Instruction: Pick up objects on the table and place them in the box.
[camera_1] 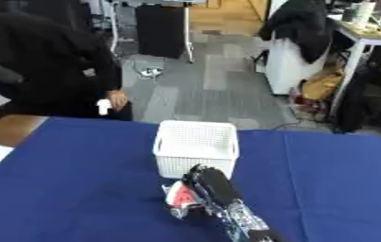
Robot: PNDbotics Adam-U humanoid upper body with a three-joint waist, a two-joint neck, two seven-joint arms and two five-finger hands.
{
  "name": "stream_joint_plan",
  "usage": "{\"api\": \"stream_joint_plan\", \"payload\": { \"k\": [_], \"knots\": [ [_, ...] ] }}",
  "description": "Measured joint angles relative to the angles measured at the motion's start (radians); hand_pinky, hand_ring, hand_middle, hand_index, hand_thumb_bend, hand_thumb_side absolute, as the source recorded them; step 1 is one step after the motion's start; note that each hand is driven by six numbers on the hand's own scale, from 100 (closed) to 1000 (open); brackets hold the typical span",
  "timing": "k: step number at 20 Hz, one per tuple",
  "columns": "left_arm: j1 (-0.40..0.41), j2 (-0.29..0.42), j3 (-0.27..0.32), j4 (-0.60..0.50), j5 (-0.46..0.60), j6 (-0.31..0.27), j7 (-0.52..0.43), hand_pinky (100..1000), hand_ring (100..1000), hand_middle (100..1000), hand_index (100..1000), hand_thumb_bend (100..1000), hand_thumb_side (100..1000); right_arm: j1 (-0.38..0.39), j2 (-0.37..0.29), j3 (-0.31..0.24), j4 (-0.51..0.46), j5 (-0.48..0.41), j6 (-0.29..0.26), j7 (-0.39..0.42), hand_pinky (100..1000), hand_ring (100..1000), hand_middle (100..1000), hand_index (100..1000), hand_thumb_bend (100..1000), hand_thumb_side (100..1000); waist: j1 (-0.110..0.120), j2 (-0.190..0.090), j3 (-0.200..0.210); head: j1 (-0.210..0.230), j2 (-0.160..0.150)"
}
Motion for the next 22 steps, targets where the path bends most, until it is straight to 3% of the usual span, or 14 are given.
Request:
{"api": "stream_joint_plan", "payload": {
  "k": [8, 10, 15, 22],
  "knots": [
    [0.0, 0.0, 0.0, 0.0, 0.001, 0.0, 0.0, 610, 581, 722, 674, 127, 848, 0.0, -0.001, 0.001, -0.093, -0.12, 0.018, 0.036, 100, 100, 213, 427, 557, 412, 0.0, 0.0, 0.0, -0.009, 0.0],
    [0.0, 0.0, 0.0, 0.0, 0.001, 0.0, 0.0, 611, 581, 722, 674, 127, 848, -0.006, -0.006, 0.003, -0.128, -0.158, 0.03, 0.053, 100, 100, 213, 381, 563, 410, 0.0, 0.0, 0.0, -0.013, 0.0],
    [0.0, 0.0, 0.0, 0.0, 0.001, 0.0, 0.0, 610, 581, 722, 674, 127, 848, -0.045, -0.042, 0.004, -0.213, -0.248, 0.061, 0.083, 100, 100, 213, 383, 569, 410, 0.0, 0.0, 0.001, -0.017, 0.001],
    [0.0, 0.0, -0.001, 0.0, 0.002, 0.003, -0.003, 611, 581, 722, 674, 128, 847, -0.115, -0.093, 0.002, -0.258, -0.348, 0.105, 0.117, 100, 100, 211, 381, 572, 406, -0.004, -0.001, 0.004, -0.017, 0.006]
  ]
}}
